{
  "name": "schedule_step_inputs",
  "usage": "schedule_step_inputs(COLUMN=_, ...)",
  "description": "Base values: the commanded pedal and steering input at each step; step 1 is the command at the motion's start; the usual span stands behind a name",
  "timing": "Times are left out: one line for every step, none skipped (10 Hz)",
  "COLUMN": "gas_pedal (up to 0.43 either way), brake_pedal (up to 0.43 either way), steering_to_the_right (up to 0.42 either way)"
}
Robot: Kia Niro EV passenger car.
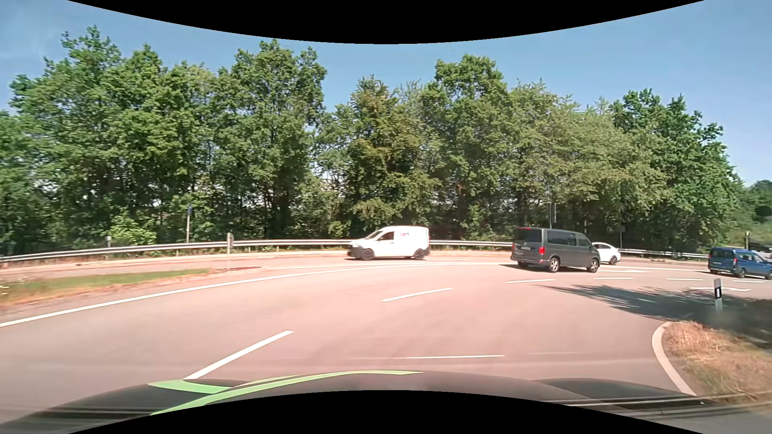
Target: Follow the waypoints while adhering to traffic rules and regulations
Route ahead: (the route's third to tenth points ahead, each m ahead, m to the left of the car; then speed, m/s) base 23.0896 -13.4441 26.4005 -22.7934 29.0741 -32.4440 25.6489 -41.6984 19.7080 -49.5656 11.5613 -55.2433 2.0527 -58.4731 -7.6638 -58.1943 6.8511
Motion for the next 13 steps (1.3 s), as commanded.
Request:
schedule_step_inputs(gas_pedal=0.0, brake_pedal=0.122, steering_to_the_right=0.26)
schedule_step_inputs(gas_pedal=0.0, brake_pedal=0.104, steering_to_the_right=0.26)
schedule_step_inputs(gas_pedal=0.0, brake_pedal=0.098, steering_to_the_right=0.262)
schedule_step_inputs(gas_pedal=0.0, brake_pedal=0.091, steering_to_the_right=0.262)
schedule_step_inputs(gas_pedal=0.0, brake_pedal=0.085, steering_to_the_right=0.264)
schedule_step_inputs(gas_pedal=0.0, brake_pedal=0.085, steering_to_the_right=0.271)
schedule_step_inputs(gas_pedal=0.0, brake_pedal=0.079, steering_to_the_right=0.278)
schedule_step_inputs(gas_pedal=0.0, brake_pedal=0.073, steering_to_the_right=0.281)
schedule_step_inputs(gas_pedal=0.0, brake_pedal=0.061, steering_to_the_right=0.281)
schedule_step_inputs(gas_pedal=0.0, brake_pedal=0.037, steering_to_the_right=0.283)
schedule_step_inputs(gas_pedal=0.0, brake_pedal=0.006, steering_to_the_right=0.284)
schedule_step_inputs(gas_pedal=0.0, brake_pedal=0.0, steering_to_the_right=0.283)
schedule_step_inputs(gas_pedal=0.0, brake_pedal=0.0, steering_to_the_right=0.282)
